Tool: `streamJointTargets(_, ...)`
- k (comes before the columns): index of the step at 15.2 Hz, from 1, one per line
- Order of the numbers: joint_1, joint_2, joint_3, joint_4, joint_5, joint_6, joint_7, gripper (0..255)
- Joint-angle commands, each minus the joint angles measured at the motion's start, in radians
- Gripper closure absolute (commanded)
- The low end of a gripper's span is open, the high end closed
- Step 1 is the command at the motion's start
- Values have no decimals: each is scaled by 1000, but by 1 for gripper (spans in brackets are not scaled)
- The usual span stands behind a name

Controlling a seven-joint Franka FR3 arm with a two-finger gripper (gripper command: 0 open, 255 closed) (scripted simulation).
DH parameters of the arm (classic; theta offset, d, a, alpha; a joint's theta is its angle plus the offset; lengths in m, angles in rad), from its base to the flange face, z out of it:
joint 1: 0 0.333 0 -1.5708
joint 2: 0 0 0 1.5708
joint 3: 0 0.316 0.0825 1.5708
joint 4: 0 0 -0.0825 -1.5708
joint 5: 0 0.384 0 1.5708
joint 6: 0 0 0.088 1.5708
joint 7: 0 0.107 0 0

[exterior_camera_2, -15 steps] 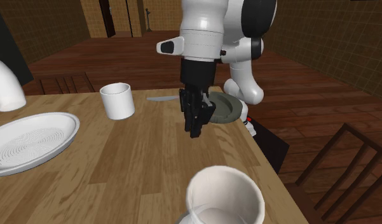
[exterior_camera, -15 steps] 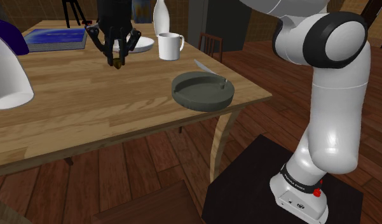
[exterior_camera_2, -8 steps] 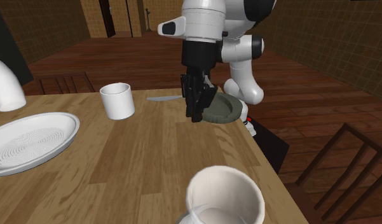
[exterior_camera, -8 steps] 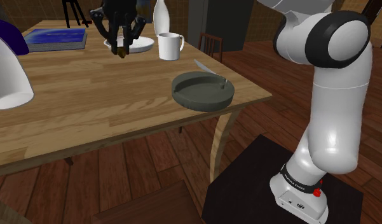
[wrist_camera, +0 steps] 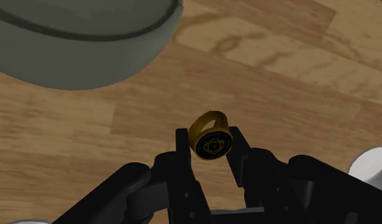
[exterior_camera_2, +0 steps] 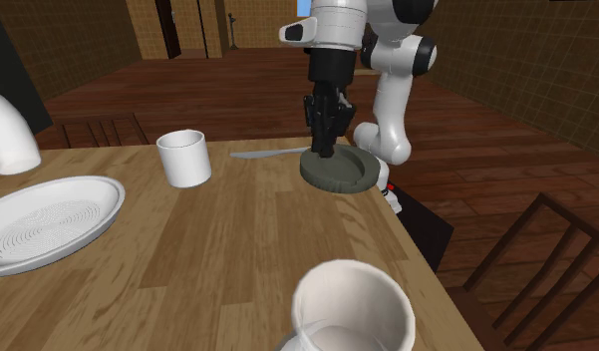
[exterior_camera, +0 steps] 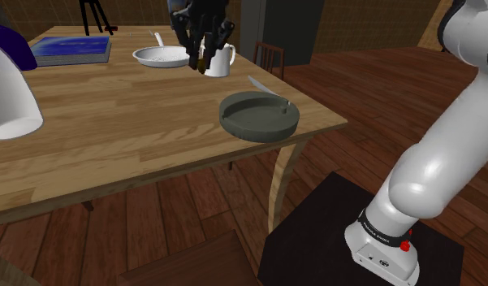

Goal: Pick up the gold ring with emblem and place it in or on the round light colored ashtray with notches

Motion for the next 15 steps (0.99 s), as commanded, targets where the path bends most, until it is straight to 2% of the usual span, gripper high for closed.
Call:
streamJointTargets(1, -12, -97, -29, -95, 54, 7, -40, 255)
streamJointTargets(5, -13, -269, -105, -245, 127, -10, -120, 255)
streamJointTargets(9, -1, -421, -179, -366, 165, -47, -187, 255)
streamJointTargets(15, 7, -458, -180, -465, 176, 14, -200, 255)
